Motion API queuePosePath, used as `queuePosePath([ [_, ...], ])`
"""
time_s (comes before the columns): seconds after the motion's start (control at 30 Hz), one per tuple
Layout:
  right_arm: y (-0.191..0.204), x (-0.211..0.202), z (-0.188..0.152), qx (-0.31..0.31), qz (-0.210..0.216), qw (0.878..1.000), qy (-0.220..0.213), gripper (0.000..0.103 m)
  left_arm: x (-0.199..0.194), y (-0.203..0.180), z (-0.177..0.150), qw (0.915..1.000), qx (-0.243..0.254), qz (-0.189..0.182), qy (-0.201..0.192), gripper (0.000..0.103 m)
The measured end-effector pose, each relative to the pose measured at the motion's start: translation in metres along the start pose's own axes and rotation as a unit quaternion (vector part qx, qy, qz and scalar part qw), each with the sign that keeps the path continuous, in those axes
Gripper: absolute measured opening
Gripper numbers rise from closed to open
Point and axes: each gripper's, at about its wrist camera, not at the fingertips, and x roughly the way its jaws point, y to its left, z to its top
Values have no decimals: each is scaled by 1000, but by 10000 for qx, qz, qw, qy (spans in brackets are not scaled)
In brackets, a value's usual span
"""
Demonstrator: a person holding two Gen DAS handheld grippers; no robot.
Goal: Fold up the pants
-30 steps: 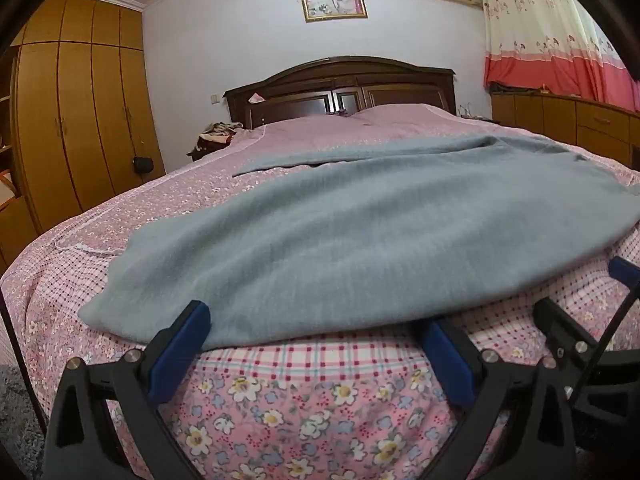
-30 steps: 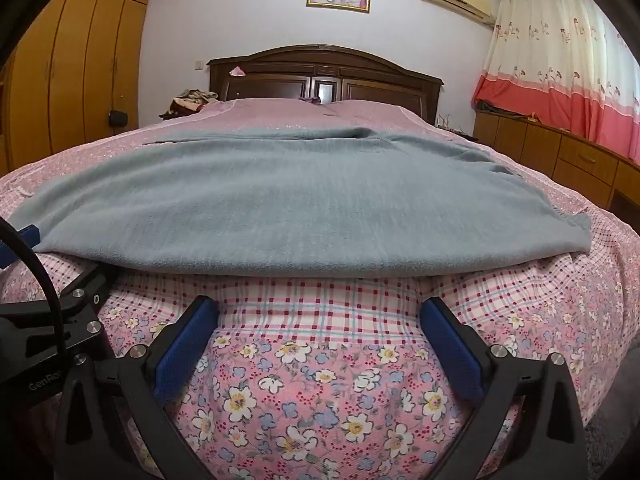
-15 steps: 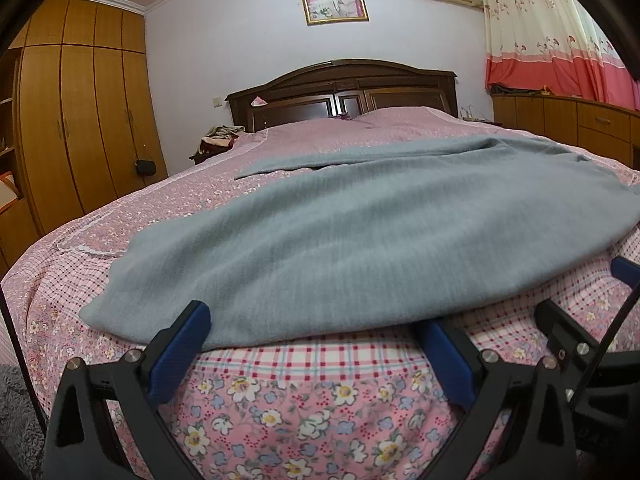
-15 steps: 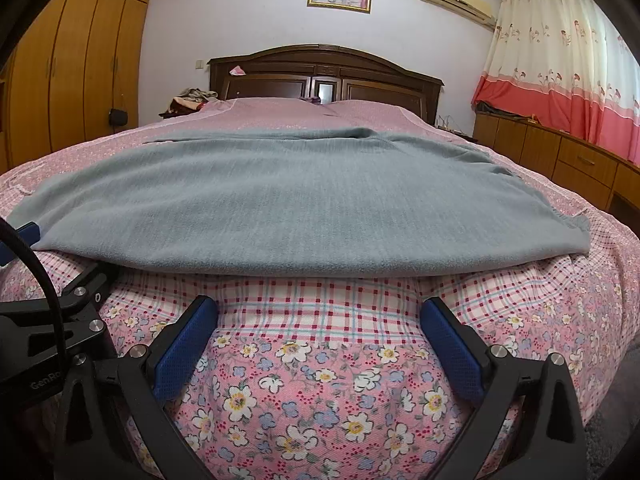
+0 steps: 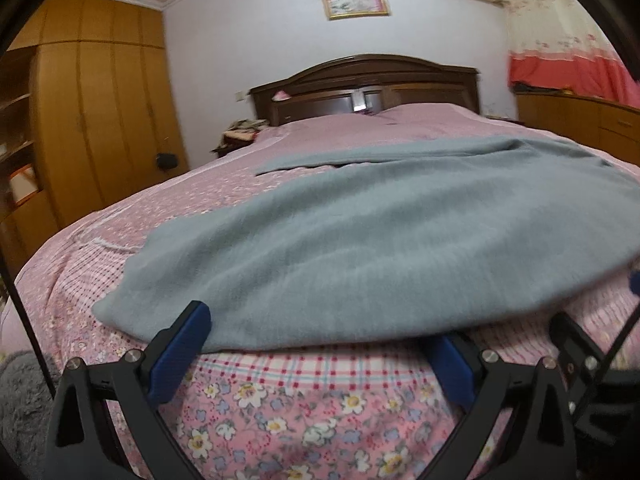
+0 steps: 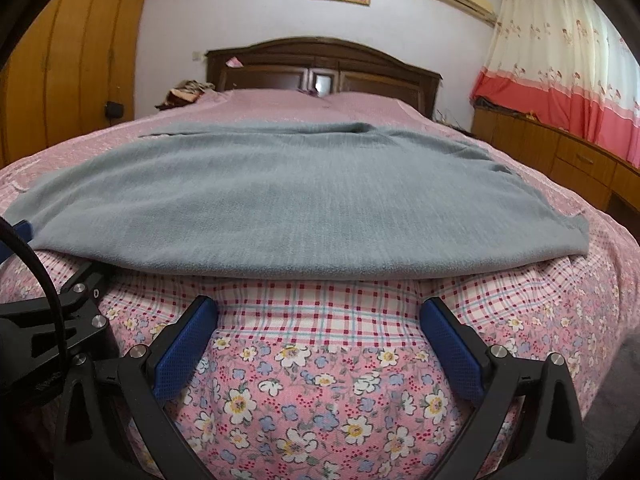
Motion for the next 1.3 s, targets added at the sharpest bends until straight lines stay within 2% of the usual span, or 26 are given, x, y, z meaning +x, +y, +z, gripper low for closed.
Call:
queuePosePath([
  [0.4,4,6,4,181,-422,9988,166,103,-1,4,-3,9991,-271,323,-26,103],
  [0.8,6,3,2,175,-521,9984,100,103,-9,-7,-7,9986,-159,512,12,102],
  [1.17,5,0,-1,-53,-409,9991,-69,103,-16,-13,-7,9992,246,296,-78,103],
  [1.3,5,-2,-2,-175,-373,9991,-117,103,-11,-6,-3,9993,348,-70,135,103],
])
